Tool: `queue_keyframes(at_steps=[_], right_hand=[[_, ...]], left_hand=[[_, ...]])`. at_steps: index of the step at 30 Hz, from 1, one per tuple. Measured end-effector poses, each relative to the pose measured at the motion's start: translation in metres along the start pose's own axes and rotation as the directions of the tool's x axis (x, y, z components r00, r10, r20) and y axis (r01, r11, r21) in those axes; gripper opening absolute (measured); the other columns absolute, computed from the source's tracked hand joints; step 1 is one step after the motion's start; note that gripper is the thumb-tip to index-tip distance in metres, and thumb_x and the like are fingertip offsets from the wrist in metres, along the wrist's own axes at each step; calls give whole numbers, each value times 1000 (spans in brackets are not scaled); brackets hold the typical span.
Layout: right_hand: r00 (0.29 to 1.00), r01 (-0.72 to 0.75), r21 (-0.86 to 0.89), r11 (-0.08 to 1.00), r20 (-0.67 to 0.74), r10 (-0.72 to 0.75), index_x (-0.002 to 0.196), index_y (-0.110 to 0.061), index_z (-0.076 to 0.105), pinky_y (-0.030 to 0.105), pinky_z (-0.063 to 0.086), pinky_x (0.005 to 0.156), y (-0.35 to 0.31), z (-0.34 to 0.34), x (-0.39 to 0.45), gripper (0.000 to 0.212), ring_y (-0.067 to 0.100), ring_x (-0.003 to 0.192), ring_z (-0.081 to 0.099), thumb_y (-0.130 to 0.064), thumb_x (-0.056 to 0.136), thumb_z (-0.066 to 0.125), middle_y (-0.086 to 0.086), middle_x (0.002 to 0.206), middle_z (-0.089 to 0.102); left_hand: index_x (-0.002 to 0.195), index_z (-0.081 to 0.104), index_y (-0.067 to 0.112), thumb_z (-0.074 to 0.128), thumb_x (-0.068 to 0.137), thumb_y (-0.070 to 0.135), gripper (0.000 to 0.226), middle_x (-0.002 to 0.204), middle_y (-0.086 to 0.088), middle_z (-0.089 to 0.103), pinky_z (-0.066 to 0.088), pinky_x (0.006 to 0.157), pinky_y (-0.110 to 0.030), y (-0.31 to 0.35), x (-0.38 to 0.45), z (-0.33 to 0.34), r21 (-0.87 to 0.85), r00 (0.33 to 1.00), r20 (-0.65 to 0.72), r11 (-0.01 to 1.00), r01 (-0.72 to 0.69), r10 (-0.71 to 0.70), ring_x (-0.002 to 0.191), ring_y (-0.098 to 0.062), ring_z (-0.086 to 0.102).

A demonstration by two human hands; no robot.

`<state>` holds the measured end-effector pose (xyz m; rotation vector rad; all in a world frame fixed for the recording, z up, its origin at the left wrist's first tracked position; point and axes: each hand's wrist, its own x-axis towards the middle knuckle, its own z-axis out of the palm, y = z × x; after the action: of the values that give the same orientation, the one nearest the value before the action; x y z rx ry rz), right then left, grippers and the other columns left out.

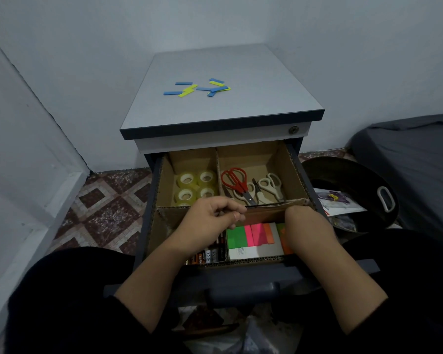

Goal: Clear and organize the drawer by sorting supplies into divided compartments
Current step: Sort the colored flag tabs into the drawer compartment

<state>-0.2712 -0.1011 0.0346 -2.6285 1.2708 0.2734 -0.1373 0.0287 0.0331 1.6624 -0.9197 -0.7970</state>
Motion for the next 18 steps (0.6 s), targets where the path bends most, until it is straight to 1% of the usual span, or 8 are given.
queue_keyframes(at_steps=[2, 5, 7, 9, 12, 14, 16, 18], right_hand=[[1000, -3, 1, 1000, -8, 3, 96, -10, 61, 29, 40, 68, 0, 1, 0, 14, 24, 94, 61, -9, 93, 47, 3, 84, 52], [1000, -6, -3, 1000, -12, 6, 96, -10, 62, 29, 42, 67, -1, 2, 1, 16, 23, 93, 62, -7, 93, 46, 5, 94, 60], [1000, -7, -2, 1000, -8, 7, 97, -11, 62, 28, 42, 66, -2, 4, 2, 16, 23, 93, 62, -8, 93, 47, 5, 97, 62], [1000, -8, 3, 1000, -1, 8, 97, -11, 62, 28, 42, 66, -1, 4, 2, 16, 23, 93, 63, -10, 93, 47, 4, 92, 60], [1000, -6, 9, 1000, 2, 6, 94, -11, 61, 28, 41, 67, 1, 2, 1, 15, 23, 92, 61, -9, 92, 47, 1, 81, 48], [1000, -14, 27, 1000, -8, 14, 91, -11, 59, 28, 41, 67, 1, 0, 1, 12, 24, 91, 61, -8, 91, 48, 2, 82, 50], [999, -36, 67, 997, -16, 37, 83, -12, 56, 27, 41, 66, 3, -1, 5, 10, 24, 85, 59, -8, 90, 50, 3, 78, 50], [998, -57, 131, 990, 6, 56, 76, -12, 56, 26, 40, 65, 5, 0, 11, 14, 22, 76, 53, -9, 89, 51, 3, 73, 49]], left_hand=[[93, 69, 11, 57, 90, -3, 19, 93, -2, 72, 53, 71, -17, 0, 0, 0, -2, 1000, 2, 1000, 1, -1, 88, -8, 69], [91, 69, 13, 58, 90, -3, 20, 93, -1, 72, 53, 71, -17, -1, 1, 0, -3, 1000, -2, 1000, -1, 1, 89, -11, 69], [90, 69, 15, 58, 90, -3, 21, 93, -1, 72, 52, 71, -17, -1, 1, 0, -2, 1000, -3, 1000, -2, 2, 89, -10, 69], [90, 69, 14, 57, 90, -3, 21, 93, -1, 72, 52, 71, -17, 0, 1, -1, 3, 1000, 1, 1000, -2, 2, 88, -8, 69], [91, 69, 13, 57, 90, -3, 21, 95, 1, 70, 52, 70, -16, 0, 1, 0, 1, 1000, 5, 1000, -4, 4, 87, -6, 69], [90, 68, 15, 57, 90, -3, 22, 96, 1, 70, 52, 70, -17, 1, 1, 0, -3, 1000, 5, 1000, -2, 2, 88, -7, 69], [90, 68, 15, 57, 90, -3, 22, 96, 0, 71, 52, 70, -16, 1, 1, 0, -1, 1000, 4, 1000, 1, -1, 87, -6, 69], [91, 69, 14, 57, 90, -3, 21, 95, 1, 71, 52, 70, -15, 1, 1, -1, 12, 1000, 4, 1000, 4, -4, 86, -4, 68]])
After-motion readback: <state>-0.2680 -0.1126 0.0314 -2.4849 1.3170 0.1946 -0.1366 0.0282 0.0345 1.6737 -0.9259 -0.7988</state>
